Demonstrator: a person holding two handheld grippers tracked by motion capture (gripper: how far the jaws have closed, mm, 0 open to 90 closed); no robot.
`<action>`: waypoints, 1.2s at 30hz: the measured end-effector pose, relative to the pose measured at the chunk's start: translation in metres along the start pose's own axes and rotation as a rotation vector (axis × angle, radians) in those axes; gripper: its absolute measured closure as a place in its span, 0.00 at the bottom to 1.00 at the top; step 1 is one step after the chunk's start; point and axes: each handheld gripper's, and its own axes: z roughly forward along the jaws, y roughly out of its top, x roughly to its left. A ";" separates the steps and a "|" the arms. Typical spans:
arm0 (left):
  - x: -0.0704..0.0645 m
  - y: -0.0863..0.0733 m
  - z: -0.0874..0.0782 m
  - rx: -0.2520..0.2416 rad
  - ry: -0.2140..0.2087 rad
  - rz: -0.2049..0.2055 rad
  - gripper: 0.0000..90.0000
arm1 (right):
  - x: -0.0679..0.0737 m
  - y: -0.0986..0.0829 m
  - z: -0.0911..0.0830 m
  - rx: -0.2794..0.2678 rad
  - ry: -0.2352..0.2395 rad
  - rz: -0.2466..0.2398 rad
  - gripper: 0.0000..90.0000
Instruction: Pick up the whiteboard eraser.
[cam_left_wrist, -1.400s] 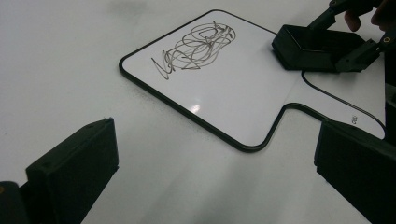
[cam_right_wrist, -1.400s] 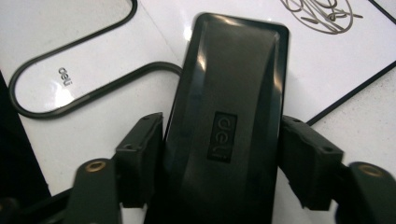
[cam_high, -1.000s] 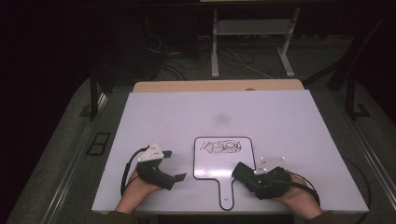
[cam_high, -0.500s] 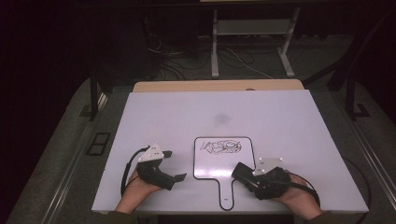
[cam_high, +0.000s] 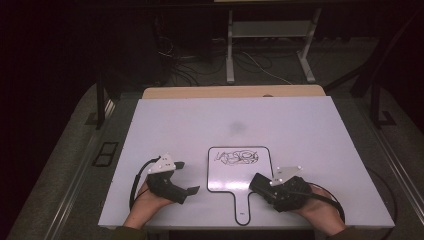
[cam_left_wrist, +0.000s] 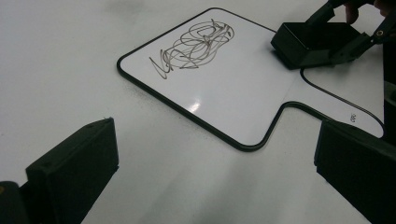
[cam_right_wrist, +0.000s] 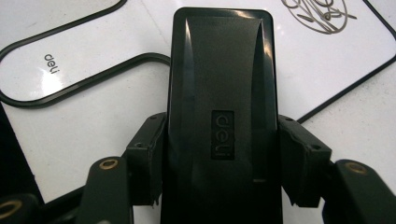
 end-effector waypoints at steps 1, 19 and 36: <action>0.000 0.000 0.000 0.002 -0.001 0.002 0.00 | -0.002 0.000 -0.001 0.000 0.009 0.005 0.43; -0.001 0.000 0.002 0.007 -0.002 0.003 0.00 | -0.027 0.006 -0.008 -0.054 0.045 0.064 0.43; 0.002 -0.002 0.002 0.001 -0.007 -0.001 0.00 | -0.048 0.018 -0.006 -0.083 0.068 0.109 0.43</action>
